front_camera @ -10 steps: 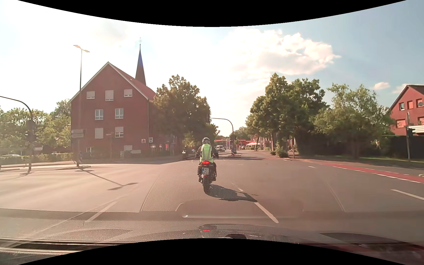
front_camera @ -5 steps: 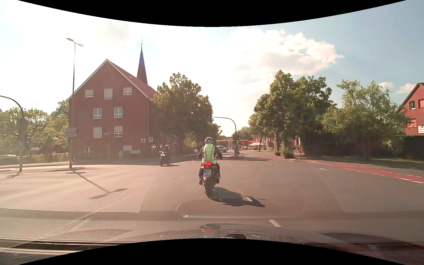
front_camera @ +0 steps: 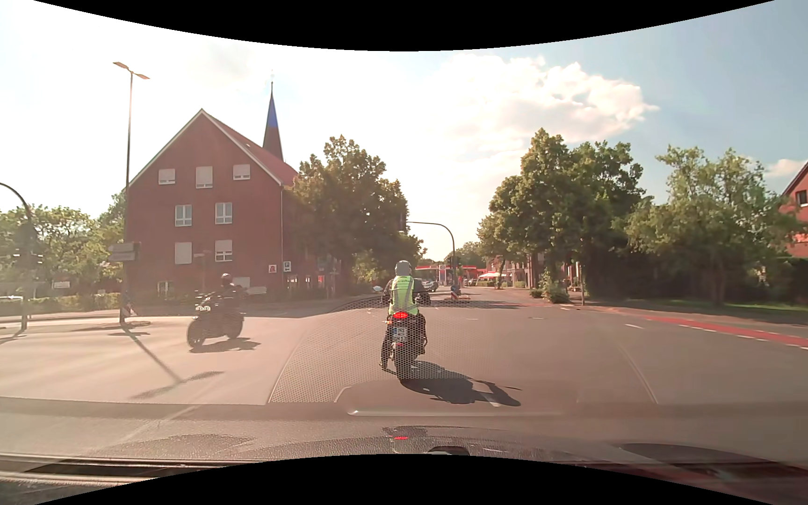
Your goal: Follow the waypoints while adhering to traffic rules and regulations
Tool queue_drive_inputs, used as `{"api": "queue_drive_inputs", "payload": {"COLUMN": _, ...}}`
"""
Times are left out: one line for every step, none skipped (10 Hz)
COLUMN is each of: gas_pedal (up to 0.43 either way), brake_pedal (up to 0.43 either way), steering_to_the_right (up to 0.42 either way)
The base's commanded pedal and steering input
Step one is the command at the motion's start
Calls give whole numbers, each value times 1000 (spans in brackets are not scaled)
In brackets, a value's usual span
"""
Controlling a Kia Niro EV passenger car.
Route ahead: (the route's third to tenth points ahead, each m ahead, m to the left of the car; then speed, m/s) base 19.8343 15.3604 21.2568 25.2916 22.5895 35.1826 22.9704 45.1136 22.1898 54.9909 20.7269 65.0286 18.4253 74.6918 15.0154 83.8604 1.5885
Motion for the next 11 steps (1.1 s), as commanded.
{"api": "queue_drive_inputs", "payload": {"gas_pedal": 0, "brake_pedal": 18, "steering_to_the_right": -35}}
{"api": "queue_drive_inputs", "payload": {"gas_pedal": 0, "brake_pedal": 18, "steering_to_the_right": -35}}
{"api": "queue_drive_inputs", "payload": {"gas_pedal": 0, "brake_pedal": 18, "steering_to_the_right": -35}}
{"api": "queue_drive_inputs", "payload": {"gas_pedal": 0, "brake_pedal": 12, "steering_to_the_right": -35}}
{"api": "queue_drive_inputs", "payload": {"gas_pedal": 0, "brake_pedal": 18, "steering_to_the_right": -35}}
{"api": "queue_drive_inputs", "payload": {"gas_pedal": 0, "brake_pedal": 18, "steering_to_the_right": -35}}
{"api": "queue_drive_inputs", "payload": {"gas_pedal": 0, "brake_pedal": 24, "steering_to_the_right": -35}}
{"api": "queue_drive_inputs", "payload": {"gas_pedal": 0, "brake_pedal": 30, "steering_to_the_right": -35}}
{"api": "queue_drive_inputs", "payload": {"gas_pedal": 0, "brake_pedal": 24, "steering_to_the_right": -35}}
{"api": "queue_drive_inputs", "payload": {"gas_pedal": 0, "brake_pedal": 24, "steering_to_the_right": -35}}
{"api": "queue_drive_inputs", "payload": {"gas_pedal": 0, "brake_pedal": 24, "steering_to_the_right": -35}}
